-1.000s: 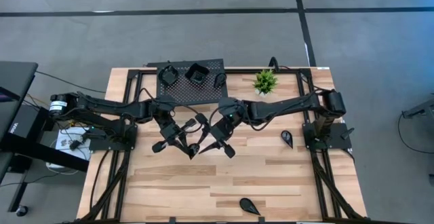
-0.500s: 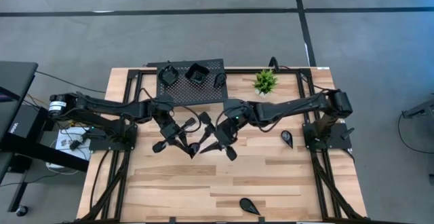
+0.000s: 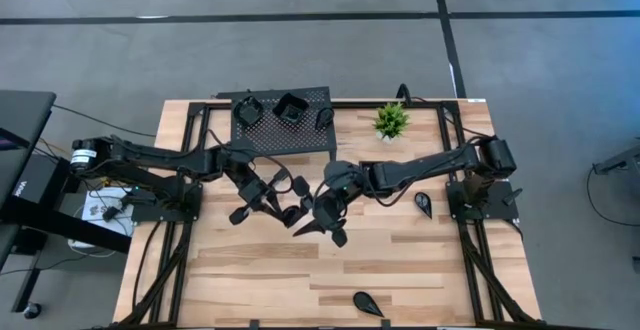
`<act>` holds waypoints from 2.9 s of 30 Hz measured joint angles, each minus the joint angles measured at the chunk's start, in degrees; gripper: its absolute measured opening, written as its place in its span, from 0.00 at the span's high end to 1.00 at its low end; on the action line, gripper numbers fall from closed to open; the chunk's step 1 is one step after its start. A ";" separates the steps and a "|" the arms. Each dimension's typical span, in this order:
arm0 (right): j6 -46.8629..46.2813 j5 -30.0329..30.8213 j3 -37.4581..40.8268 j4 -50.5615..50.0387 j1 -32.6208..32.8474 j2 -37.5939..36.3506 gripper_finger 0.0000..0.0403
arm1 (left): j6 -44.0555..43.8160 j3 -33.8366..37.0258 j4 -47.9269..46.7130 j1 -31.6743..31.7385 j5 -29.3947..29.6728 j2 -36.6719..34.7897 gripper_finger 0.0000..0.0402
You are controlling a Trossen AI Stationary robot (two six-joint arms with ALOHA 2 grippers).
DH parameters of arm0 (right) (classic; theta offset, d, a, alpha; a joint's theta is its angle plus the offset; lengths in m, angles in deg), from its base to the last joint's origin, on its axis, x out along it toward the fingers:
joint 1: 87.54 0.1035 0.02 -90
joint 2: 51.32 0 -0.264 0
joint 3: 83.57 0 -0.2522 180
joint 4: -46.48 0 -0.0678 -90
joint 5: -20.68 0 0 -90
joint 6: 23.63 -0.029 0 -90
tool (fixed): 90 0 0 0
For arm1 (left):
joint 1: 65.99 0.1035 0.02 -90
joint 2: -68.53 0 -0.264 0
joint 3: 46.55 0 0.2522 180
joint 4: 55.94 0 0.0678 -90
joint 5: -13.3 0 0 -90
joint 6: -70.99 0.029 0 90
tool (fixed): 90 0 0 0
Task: Pick & Place Mini shaped plates
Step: Stack the black drop shaped plate on the top of the black drop shaped plates on the shelf
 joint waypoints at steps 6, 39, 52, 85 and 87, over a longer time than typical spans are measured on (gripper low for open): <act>0.13 -0.10 0.00 0.29 0.07 0.60 0.75 | 0.02 0.00 0.12 0.01 0.04 -0.07 0.98; 0.57 6.44 0.02 0.03 2.29 -0.98 0.75 | 0.00 -0.04 0.22 -0.20 0.06 -0.09 0.98; 7.47 14.49 0.02 0.25 3.84 -0.98 0.75 | -0.09 -0.05 -0.29 -0.12 0.24 -0.09 0.98; 2.08 13.43 0.00 -2.11 2.43 -1.66 0.81 | 0.06 -0.04 0.17 -0.20 -0.02 -0.07 0.98; 0.10 13.22 0.00 -2.11 1.99 -1.66 0.84 | 0.06 -0.04 0.17 -0.42 -0.43 -0.07 0.98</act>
